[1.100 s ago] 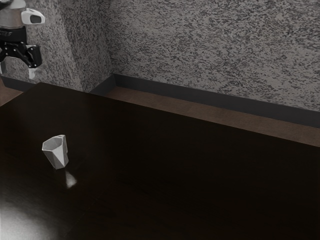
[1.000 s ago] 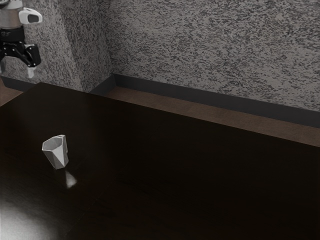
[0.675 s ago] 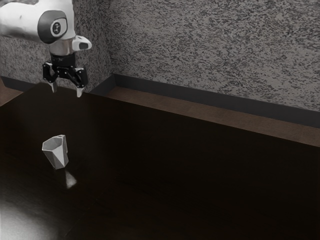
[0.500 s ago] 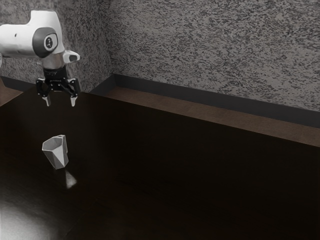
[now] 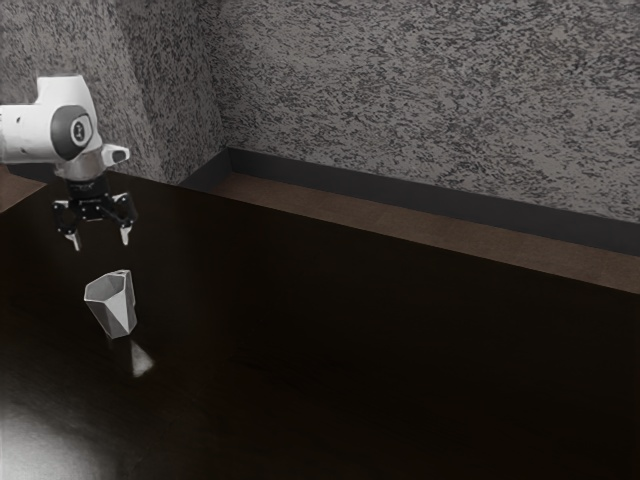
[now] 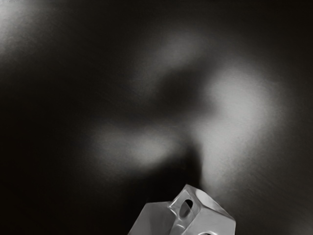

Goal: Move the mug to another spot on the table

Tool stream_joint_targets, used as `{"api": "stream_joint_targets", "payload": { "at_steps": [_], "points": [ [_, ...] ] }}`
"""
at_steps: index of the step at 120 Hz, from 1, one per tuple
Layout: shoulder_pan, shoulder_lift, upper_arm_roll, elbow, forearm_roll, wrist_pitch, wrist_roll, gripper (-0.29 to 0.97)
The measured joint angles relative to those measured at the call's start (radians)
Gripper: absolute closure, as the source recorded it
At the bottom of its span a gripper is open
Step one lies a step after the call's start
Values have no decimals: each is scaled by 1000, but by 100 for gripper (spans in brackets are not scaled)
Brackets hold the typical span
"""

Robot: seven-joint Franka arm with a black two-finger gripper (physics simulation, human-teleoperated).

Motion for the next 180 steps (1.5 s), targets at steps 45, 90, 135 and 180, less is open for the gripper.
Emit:
{"api": "stream_joint_targets", "payload": {
  "at_steps": [45,90,135,180],
  "points": [
    [13,13,-1,-121,-6,154,-7,0],
    [13,15,-3,-142,0,221,23,1],
    [13,3,-10,-204,-5,273,87,0],
    [13,1,-10,-245,-36,313,115,0]
  ]
}}
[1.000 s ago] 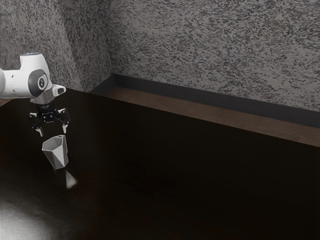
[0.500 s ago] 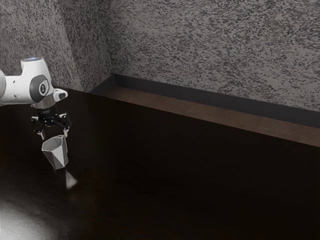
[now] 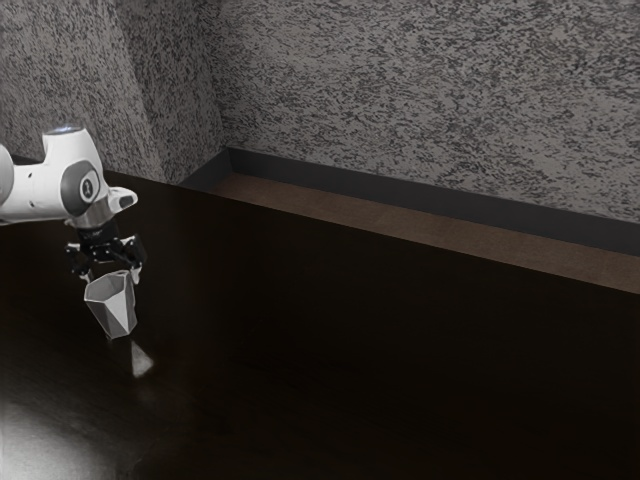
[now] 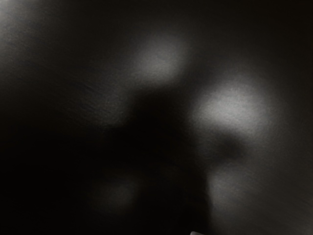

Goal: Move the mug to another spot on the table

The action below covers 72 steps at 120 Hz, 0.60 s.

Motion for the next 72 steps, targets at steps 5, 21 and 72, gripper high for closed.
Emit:
{"api": "stream_joint_targets", "payload": {
  "at_steps": [5,21,72],
  "points": [
    [0,0,0,-1,-1,3,2,0],
    [1,2,0,-5,-8,9,7,0],
    [4,6,0,-27,-29,22,16,0]
  ]
}}
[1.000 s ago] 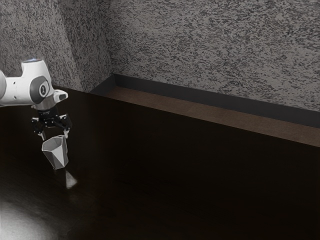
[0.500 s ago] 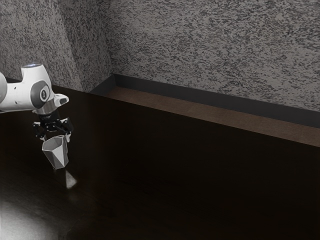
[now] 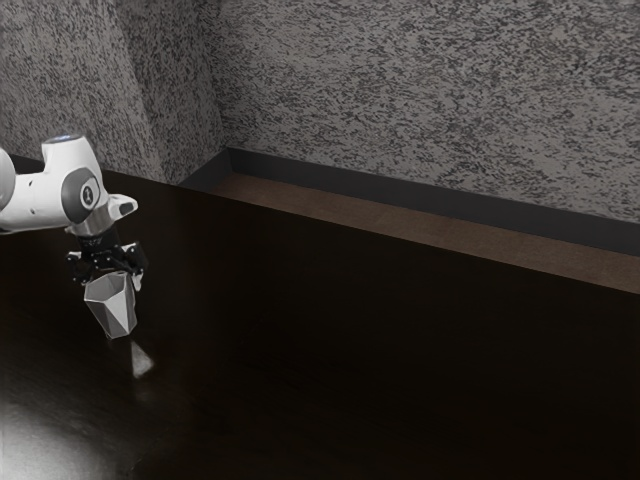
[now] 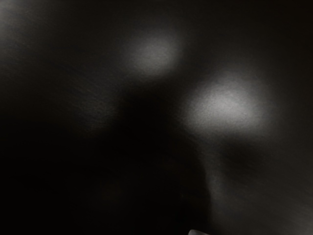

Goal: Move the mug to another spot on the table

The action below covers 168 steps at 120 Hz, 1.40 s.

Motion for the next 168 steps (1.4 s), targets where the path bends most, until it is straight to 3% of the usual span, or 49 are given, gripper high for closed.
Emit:
{"api": "stream_joint_targets", "payload": {
  "at_steps": [16,57,120,168],
  "points": [
    [0,0,0,-6,-3,6,2,2],
    [0,-3,1,-14,-4,13,-1,40],
    [2,-22,1,-28,1,-28,-30,65],
    [18,-54,12,-27,-103,-166,-80,73]
  ]
}}
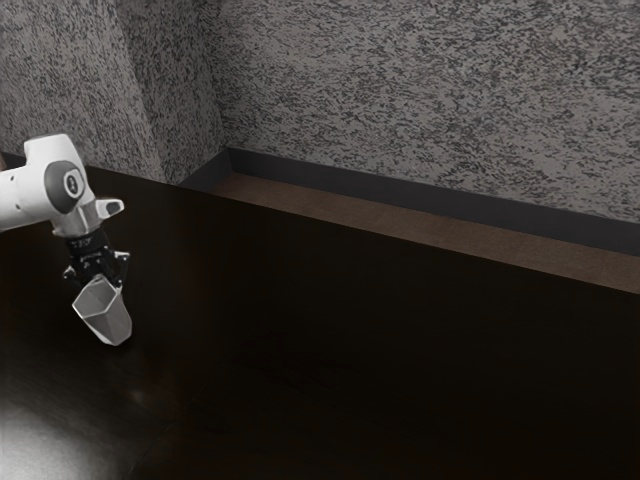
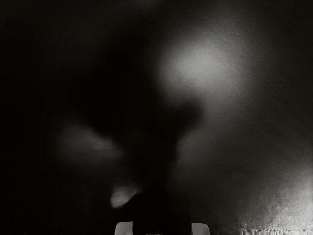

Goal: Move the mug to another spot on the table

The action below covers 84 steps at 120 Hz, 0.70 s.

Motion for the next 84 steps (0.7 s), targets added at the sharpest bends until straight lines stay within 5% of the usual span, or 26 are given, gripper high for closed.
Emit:
{"api": "stream_joint_targets", "payload": {
  "at_steps": [48,84],
  "points": [
    [-95,-1,-12,-1,-73,-143,-100,77],
    [-109,-63,-105,-77,-126,-157,-212,78]
  ]
}}
